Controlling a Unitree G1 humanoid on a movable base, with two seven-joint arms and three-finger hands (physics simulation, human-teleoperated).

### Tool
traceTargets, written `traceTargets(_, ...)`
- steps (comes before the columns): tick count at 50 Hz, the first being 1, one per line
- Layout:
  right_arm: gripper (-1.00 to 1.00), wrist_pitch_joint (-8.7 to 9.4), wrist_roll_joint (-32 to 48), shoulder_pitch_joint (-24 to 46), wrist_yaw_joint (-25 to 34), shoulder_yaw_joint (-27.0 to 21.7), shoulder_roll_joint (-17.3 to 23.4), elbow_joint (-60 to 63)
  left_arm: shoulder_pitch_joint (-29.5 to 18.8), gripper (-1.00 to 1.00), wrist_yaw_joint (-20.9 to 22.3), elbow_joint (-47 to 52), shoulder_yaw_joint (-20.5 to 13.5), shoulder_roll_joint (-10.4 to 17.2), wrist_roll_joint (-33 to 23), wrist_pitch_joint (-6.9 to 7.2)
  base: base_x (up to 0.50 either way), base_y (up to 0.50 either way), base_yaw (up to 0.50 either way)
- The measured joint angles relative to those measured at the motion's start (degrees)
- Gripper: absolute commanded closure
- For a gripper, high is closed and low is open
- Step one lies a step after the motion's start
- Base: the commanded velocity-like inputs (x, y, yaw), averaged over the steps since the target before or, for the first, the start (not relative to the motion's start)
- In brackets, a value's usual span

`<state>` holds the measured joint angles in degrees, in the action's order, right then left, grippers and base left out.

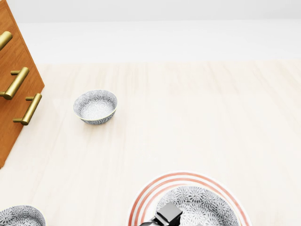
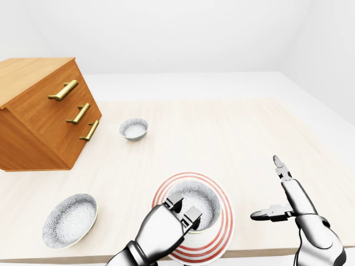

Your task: Put the bowl in the middle on the plate.

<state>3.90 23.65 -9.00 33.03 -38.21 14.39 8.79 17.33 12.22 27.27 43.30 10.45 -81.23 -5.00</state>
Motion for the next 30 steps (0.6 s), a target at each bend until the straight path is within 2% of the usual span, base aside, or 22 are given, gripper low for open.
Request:
traceTargets(15, -1.00, 0.05, -0.03, 0.03, 0.01, 0.00, 0.06, -0.07, -0.22, 1.00, -0.34, -0.55, -0.30, -0.06, 0.42, 0.00, 0.00, 0.00, 0.00)
traceTargets(30, -1.00, 0.16, 0.02, 0.04, 0.10, -0.05, 0.06, 0.07, -2.18, 1.00, 2.63, 2.36, -2.76, -2.38, 2.85, 0.00, 0.00, 0.00, 0.00)
